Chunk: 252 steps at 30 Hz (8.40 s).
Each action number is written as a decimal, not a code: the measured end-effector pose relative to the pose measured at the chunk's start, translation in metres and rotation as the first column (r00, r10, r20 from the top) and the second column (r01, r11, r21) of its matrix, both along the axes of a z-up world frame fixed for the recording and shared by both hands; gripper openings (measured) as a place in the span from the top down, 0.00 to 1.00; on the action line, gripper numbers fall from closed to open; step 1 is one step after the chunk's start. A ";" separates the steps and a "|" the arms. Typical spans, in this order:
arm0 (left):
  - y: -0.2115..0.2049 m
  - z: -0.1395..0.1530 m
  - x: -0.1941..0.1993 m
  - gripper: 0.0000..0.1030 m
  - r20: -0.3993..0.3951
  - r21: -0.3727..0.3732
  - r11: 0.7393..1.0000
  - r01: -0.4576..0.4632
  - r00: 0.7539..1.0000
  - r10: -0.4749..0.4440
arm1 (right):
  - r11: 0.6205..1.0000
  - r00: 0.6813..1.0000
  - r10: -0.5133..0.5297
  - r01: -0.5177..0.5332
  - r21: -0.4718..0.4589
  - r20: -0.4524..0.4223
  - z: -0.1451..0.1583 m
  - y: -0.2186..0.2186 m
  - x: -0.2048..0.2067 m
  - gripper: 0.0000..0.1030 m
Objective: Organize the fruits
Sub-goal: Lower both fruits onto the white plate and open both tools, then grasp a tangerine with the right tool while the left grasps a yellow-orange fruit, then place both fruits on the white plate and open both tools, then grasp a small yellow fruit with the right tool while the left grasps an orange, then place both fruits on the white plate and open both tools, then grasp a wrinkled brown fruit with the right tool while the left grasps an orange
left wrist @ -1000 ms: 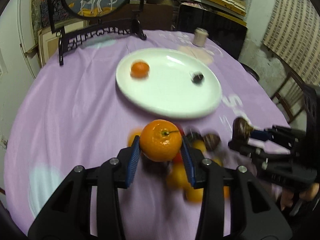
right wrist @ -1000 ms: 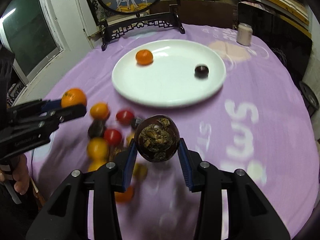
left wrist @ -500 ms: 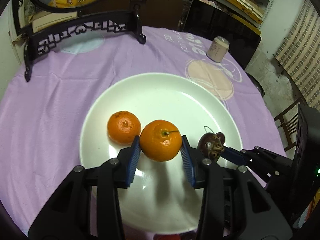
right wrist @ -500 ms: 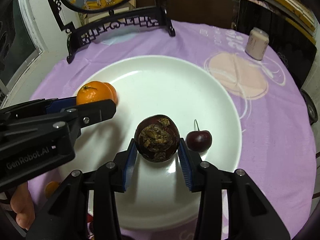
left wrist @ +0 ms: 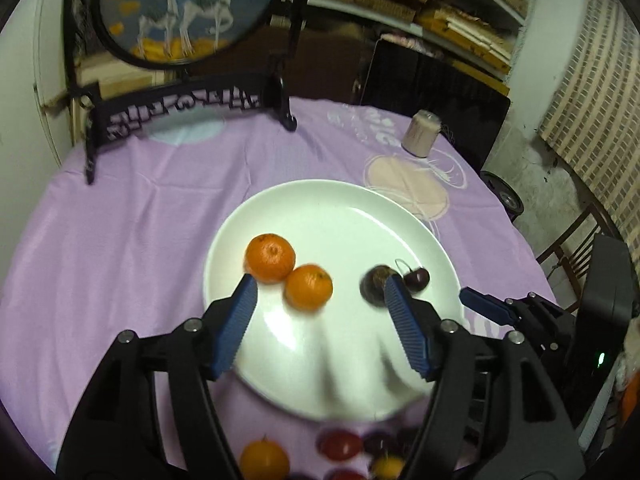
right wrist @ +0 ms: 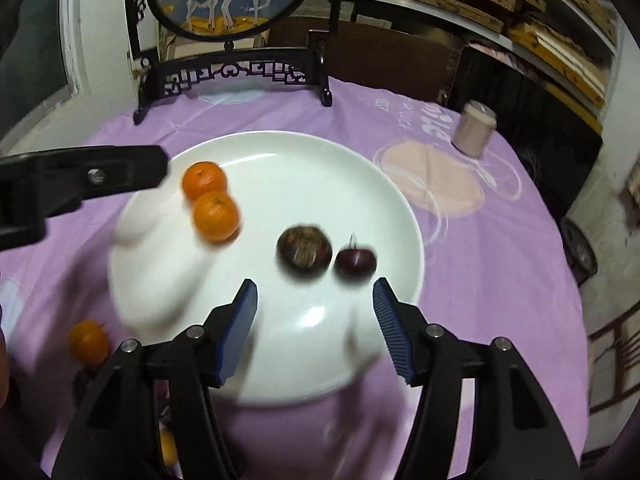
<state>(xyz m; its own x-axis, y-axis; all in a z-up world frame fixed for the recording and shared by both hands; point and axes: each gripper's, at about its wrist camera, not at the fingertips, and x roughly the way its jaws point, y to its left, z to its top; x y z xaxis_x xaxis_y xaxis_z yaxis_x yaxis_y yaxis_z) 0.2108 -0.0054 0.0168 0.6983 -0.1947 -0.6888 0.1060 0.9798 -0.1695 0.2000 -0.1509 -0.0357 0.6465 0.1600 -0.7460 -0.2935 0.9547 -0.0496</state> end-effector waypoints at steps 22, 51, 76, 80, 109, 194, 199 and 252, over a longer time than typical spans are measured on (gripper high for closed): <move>0.051 -0.072 -0.177 0.16 -0.117 0.059 0.998 -0.031 0.992 0.037 | 0.968 0.964 0.219 -0.196 0.156 -0.151 -0.022 0.013 -0.171 0.41; -0.047 -0.094 -0.159 0.41 -0.211 0.141 0.984 0.112 0.974 -0.080 | 0.971 0.981 0.067 -0.022 0.237 -0.180 -0.042 -0.059 -0.181 0.63; -0.008 -0.036 -0.153 0.65 -0.101 0.065 0.991 0.117 0.989 -0.110 | 0.974 0.989 0.108 -0.085 0.208 -0.104 0.000 -0.025 -0.136 0.63; -0.003 -0.012 -0.105 0.65 -0.057 0.108 0.991 0.073 0.996 -0.067 | 0.972 0.989 0.131 -0.114 0.207 -0.073 0.028 -0.009 -0.089 0.63; -0.008 -0.035 0.016 0.36 -0.082 0.021 0.999 0.044 0.996 -0.042 | 0.993 0.997 -0.068 0.071 0.096 -0.035 -0.008 -0.016 0.019 0.45; -0.012 -0.039 -0.128 0.64 -0.120 0.091 0.990 0.106 0.988 -0.094 | 0.971 0.990 0.124 -0.107 0.215 -0.065 0.018 -0.020 -0.105 0.77; -0.009 -0.005 -0.077 0.64 -0.060 0.103 0.992 0.068 0.996 -0.062 | 0.972 0.992 0.116 -0.101 0.213 -0.056 0.036 -0.011 -0.055 0.77; 0.048 -0.068 -0.160 0.25 -0.142 0.033 0.999 -0.013 0.990 0.018 | 0.996 0.988 0.077 -0.072 0.045 -0.132 -0.051 0.012 -0.087 0.61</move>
<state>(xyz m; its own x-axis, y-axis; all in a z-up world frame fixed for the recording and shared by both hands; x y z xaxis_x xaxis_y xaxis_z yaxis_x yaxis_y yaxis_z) 0.0506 0.0428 -0.0512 0.5958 -0.1609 -0.7868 0.0682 0.9863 -0.1501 0.1134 -0.1384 -0.0871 0.5263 0.2356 -0.8170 -0.3652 0.9303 0.0330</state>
